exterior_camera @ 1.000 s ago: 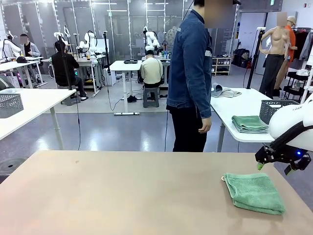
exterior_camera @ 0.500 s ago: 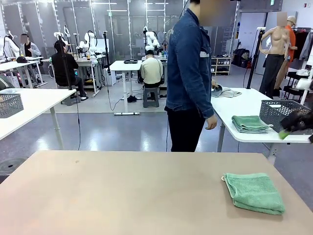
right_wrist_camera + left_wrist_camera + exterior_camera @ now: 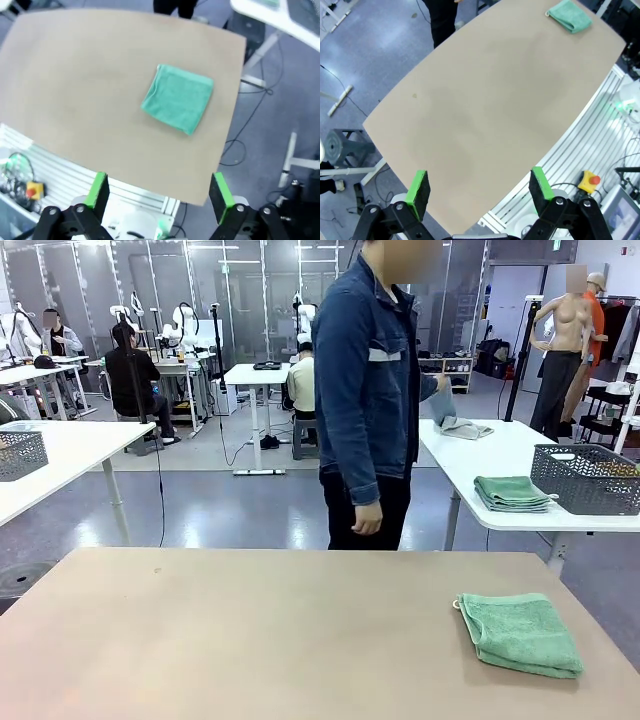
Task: Fold the towels and place them in the basket.
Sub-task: When a person lays out a Towel with hook on the table, fold it in half twice.
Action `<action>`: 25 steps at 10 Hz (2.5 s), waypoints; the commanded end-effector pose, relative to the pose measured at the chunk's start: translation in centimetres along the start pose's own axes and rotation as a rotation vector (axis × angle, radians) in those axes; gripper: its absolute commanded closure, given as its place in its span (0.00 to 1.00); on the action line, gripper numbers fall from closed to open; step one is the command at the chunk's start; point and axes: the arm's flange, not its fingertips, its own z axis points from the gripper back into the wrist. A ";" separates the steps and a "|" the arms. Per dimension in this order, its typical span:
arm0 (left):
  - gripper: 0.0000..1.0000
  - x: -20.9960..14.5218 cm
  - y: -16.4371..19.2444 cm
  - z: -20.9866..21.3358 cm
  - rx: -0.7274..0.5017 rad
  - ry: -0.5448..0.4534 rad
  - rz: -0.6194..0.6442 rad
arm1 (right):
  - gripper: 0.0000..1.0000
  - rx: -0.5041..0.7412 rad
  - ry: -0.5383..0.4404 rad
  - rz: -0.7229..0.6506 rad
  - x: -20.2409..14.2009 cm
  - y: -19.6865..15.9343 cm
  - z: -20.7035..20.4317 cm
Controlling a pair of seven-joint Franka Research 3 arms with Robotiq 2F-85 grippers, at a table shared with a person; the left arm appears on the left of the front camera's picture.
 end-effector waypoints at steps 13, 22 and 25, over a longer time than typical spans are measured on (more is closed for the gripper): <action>0.00 0.1 0.0 0.1 0.016 0.003 0.016 | 0.00 -0.018 -0.011 0.141 -1.5 3.8 2.4; 0.00 0.1 0.0 0.1 0.016 0.003 0.016 | 0.00 -0.018 -0.011 0.141 -1.5 3.8 2.4; 0.00 0.1 0.0 0.1 0.016 0.003 0.016 | 0.00 -0.018 -0.011 0.141 -1.5 3.8 2.4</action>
